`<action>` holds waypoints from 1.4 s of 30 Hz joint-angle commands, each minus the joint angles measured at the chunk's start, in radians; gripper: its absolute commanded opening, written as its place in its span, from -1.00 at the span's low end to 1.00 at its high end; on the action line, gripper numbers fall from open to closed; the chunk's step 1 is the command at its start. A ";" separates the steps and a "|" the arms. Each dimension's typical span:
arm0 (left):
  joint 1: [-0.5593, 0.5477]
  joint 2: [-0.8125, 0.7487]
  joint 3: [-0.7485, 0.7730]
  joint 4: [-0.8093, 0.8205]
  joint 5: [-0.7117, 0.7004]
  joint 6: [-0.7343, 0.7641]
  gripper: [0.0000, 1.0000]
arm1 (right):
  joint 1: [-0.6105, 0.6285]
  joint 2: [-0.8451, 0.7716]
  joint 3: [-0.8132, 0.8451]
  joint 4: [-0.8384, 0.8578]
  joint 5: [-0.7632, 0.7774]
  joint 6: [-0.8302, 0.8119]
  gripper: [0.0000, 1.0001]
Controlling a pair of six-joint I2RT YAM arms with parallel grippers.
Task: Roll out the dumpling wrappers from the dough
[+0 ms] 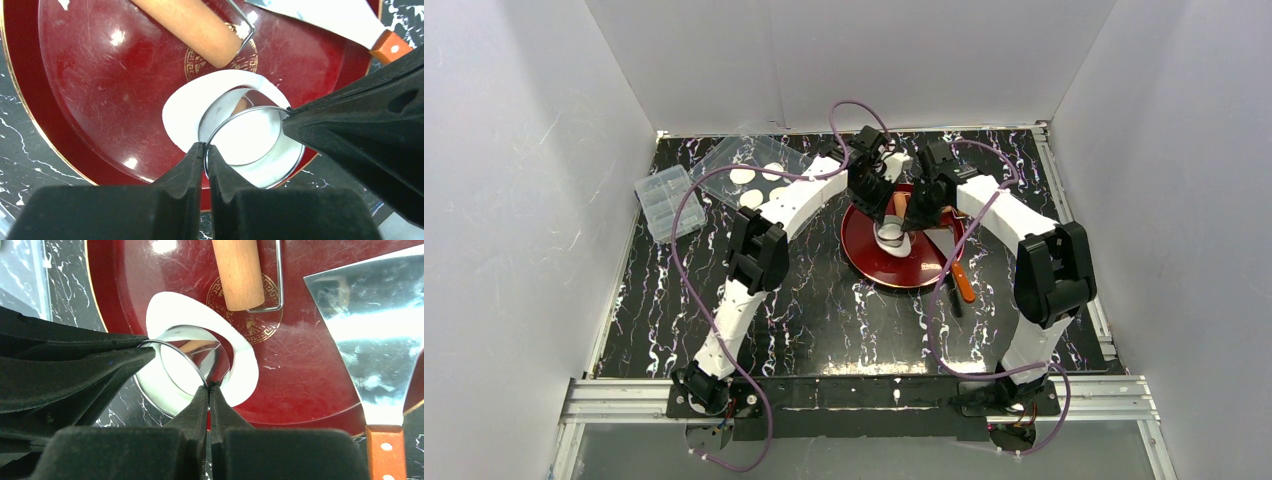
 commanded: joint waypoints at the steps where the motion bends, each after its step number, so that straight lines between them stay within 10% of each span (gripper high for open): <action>1: -0.013 -0.086 -0.002 -0.068 0.032 0.012 -1.00 | -0.028 -0.078 0.049 0.056 0.065 -0.010 -0.97; 14: -0.021 -0.059 -0.357 0.048 -0.042 0.031 -1.00 | -0.014 0.045 -0.145 0.204 0.049 0.011 -0.97; 28: -0.050 -0.037 -0.347 0.065 -0.064 0.029 -1.00 | -0.002 0.044 -0.143 0.180 0.092 -0.028 -0.97; 35: -0.050 -0.060 -0.346 0.064 -0.068 0.019 -1.00 | 0.049 0.088 -0.077 0.167 0.115 -0.026 -0.44; 42: -0.049 -0.058 -0.347 0.060 -0.073 0.013 -1.00 | 0.050 0.083 -0.116 0.141 0.209 -0.018 -0.97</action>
